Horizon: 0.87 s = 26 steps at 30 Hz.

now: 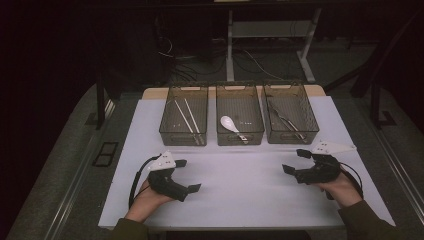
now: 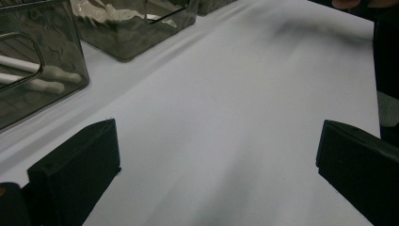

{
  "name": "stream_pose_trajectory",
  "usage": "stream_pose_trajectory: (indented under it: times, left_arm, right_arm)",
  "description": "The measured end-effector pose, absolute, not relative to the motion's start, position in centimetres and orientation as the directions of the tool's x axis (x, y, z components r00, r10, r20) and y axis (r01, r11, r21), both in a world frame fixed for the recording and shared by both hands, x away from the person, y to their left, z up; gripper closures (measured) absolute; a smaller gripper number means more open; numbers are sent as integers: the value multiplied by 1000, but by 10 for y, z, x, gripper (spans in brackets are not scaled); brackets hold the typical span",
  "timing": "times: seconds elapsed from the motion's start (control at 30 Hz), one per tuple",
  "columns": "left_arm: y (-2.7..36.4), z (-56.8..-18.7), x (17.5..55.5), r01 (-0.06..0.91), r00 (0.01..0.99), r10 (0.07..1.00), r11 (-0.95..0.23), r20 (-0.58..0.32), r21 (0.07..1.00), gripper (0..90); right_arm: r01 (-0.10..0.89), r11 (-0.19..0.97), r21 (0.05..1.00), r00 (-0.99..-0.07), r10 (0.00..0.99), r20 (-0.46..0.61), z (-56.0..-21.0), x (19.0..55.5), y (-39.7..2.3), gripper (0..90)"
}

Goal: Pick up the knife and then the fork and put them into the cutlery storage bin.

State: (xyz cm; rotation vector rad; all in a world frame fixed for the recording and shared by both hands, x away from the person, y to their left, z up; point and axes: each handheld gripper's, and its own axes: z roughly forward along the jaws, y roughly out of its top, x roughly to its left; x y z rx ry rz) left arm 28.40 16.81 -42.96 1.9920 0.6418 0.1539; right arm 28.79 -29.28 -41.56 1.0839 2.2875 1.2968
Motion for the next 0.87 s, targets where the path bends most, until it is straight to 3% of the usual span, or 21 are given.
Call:
stream_pose_trajectory:
  times: [0.43,0.87]
  left_arm:
    - [168,-429,284,371,852,501,-367,-155,853,0]
    - [168,-430,284,372,852,500,-372,-154,851,0]
  right_arm:
    - [454,310,835,-702,702,120,-435,261,-297,145]
    - [459,307,833,-710,690,137,-437,261,-297,145]
